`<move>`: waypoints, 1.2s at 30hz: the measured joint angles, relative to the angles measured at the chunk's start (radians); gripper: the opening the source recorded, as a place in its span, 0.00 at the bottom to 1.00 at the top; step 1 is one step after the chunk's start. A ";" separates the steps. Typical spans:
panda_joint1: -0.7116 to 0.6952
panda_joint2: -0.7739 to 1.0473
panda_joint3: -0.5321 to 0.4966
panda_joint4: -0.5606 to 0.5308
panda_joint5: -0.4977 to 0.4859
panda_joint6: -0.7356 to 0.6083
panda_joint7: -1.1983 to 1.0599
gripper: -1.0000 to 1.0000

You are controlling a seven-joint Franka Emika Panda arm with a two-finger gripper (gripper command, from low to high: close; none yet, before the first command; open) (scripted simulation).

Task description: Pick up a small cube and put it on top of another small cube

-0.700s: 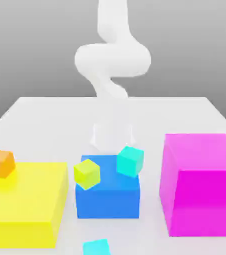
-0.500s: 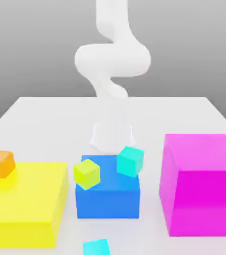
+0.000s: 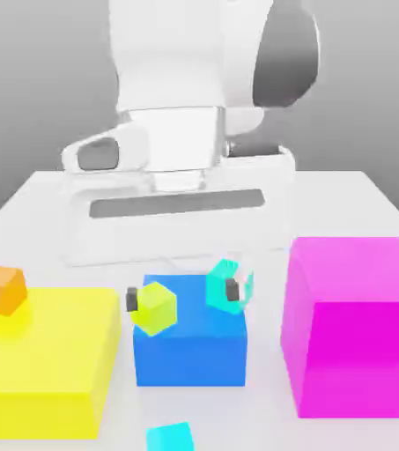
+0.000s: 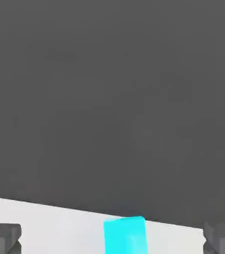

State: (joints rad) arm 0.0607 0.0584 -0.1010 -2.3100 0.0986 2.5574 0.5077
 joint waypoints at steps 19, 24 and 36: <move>-0.035 0.427 0.022 0.026 0.001 0.209 -0.074 0.00; -0.017 0.270 0.003 -0.012 -0.021 0.089 -0.053 0.00; 0.035 -0.159 0.049 -0.254 0.009 -0.101 0.030 0.00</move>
State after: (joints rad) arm 0.0958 -0.1002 -0.0522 -2.5638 0.1079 2.4566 0.5378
